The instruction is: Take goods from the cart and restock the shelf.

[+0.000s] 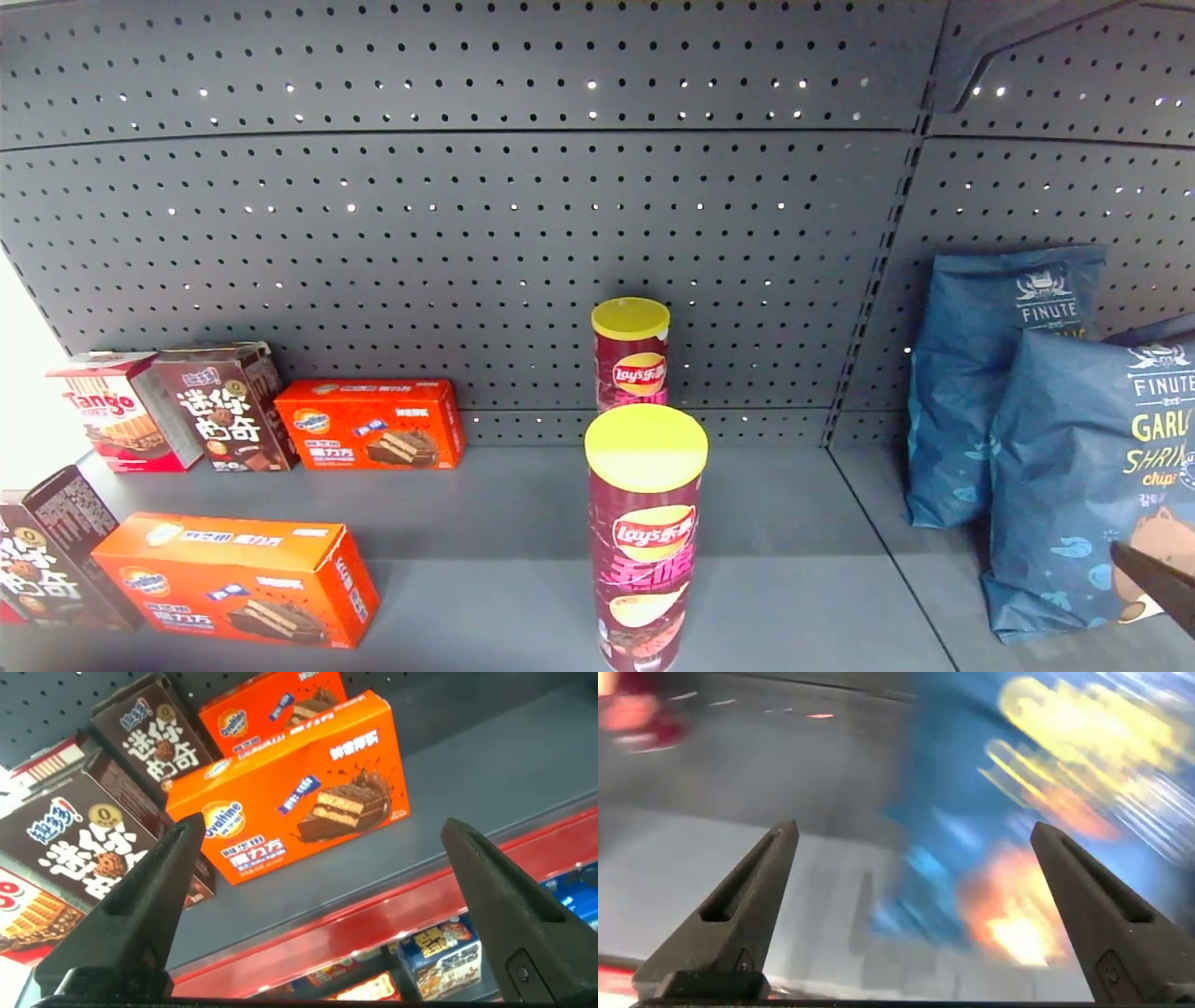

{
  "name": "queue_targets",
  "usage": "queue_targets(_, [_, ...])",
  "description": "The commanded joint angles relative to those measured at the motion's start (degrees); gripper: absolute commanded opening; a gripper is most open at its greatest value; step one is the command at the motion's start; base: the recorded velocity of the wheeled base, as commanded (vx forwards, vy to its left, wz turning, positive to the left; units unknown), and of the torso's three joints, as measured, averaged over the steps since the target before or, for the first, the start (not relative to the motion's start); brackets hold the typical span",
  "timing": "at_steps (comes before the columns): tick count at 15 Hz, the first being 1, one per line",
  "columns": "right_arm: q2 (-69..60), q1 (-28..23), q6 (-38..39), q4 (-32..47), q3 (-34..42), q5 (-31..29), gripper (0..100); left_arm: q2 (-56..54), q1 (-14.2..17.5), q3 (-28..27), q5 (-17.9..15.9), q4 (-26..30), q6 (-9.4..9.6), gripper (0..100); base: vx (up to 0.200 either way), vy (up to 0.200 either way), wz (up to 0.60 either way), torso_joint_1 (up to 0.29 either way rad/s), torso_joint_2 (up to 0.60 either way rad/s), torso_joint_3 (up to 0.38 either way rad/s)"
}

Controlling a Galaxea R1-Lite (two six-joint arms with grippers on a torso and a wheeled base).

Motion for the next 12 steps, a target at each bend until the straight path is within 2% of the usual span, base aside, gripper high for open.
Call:
queue_targets(1, [-19.50,-3.78,-0.49,0.19,12.85,-4.90,100,-1.57,0.03,0.83,0.03,-0.04,0.28,100,0.000,0.000,0.00,0.000,0.00,0.000])
queue_targets(3, [-31.98,-3.61,-1.11,4.05,17.94,-4.72,100,-1.84,0.03,0.39,0.38,-0.13,0.54,100,0.000,0.000,0.00,0.000,0.00,0.000])
queue_targets(4, [-38.84,-3.69,-0.93,10.64,16.71,-5.07,100,-2.01,0.03,0.30,1.00,-0.13,0.54,100,0.000,0.000,0.00,0.000,0.00,0.000])
queue_targets(5, [-38.40,-3.69,2.23,11.00,16.27,-5.07,100,-2.37,0.03,0.39,1.18,-0.04,0.54,100,0.000,0.000,0.00,0.000,0.00,0.000])
queue_targets(6, [-38.40,-3.69,5.31,7.92,17.68,-4.11,100,-2.72,0.03,0.39,1.18,-0.04,0.54,100,0.000,0.000,0.00,0.000,0.00,0.000])
queue_targets(7, [-38.40,-3.69,5.83,6.95,17.94,-2.61,100,-2.72,-0.05,0.39,1.18,-0.04,0.54,100,0.000,0.000,0.00,0.000,0.00,0.000])
queue_targets(8, [-38.40,-3.69,5.39,7.83,17.94,4.77,100,-2.72,-0.05,0.65,1.18,-0.04,0.54,100,0.000,0.000,0.00,0.000,0.00,0.000])
queue_targets(9, [-38.31,-3.69,2.41,11.17,17.86,7.32,100,-2.80,-0.05,0.83,1.18,-0.04,0.54,100,0.000,0.000,0.00,0.000,0.00,0.000])
queue_targets(12, [-38.31,-3.69,1.88,10.47,17.94,7.93,100,-3.24,0.03,0.74,1.26,-0.04,0.54,100,0.000,0.000,0.00,0.000,0.00,0.000])
